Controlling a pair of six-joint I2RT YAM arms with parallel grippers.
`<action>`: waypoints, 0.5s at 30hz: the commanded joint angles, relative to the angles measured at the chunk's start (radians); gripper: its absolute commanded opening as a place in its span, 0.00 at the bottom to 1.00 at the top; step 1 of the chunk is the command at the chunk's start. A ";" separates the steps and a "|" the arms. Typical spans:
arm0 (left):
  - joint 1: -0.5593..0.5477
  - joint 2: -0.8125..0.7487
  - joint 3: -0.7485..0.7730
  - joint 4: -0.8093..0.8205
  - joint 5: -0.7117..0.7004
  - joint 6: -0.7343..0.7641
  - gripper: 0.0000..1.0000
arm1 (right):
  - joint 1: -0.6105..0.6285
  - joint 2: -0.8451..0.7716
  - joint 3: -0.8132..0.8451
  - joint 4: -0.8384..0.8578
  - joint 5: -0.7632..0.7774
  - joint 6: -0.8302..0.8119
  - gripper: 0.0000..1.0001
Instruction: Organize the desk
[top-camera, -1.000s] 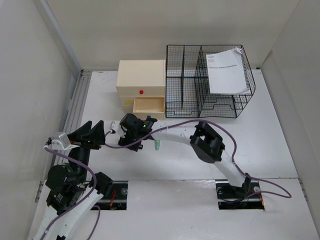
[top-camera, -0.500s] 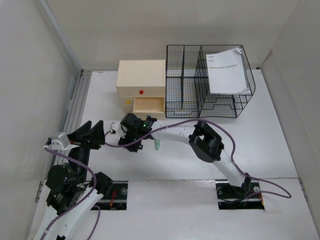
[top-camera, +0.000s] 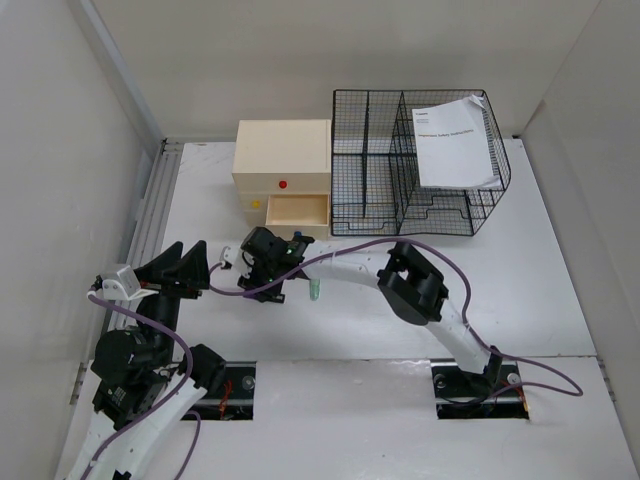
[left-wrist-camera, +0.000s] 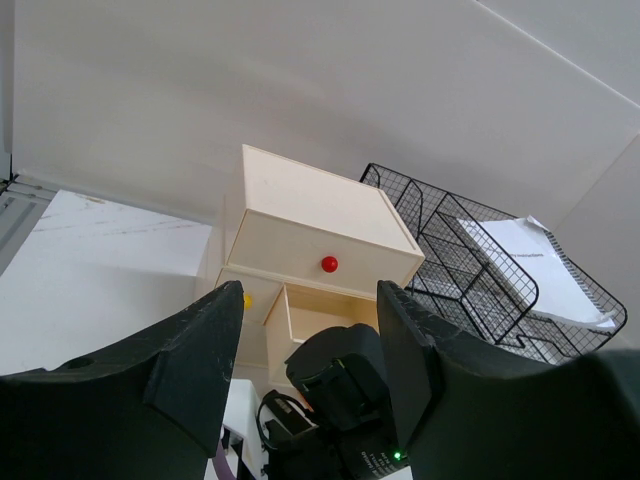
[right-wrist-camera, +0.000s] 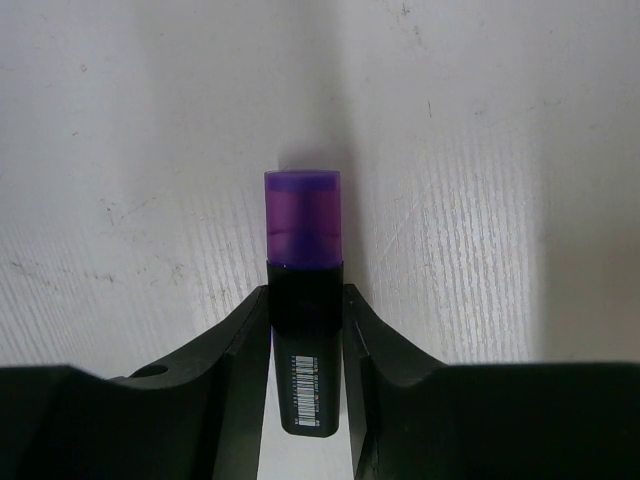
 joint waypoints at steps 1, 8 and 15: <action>0.005 -0.020 -0.003 0.033 -0.006 0.006 0.52 | -0.001 -0.035 0.016 -0.029 0.017 -0.022 0.00; 0.005 -0.020 -0.003 0.033 -0.006 0.006 0.52 | -0.001 -0.197 0.079 -0.057 0.101 -0.121 0.00; 0.005 -0.020 -0.003 0.033 -0.015 0.006 0.52 | -0.001 -0.296 0.079 -0.026 0.285 -0.187 0.00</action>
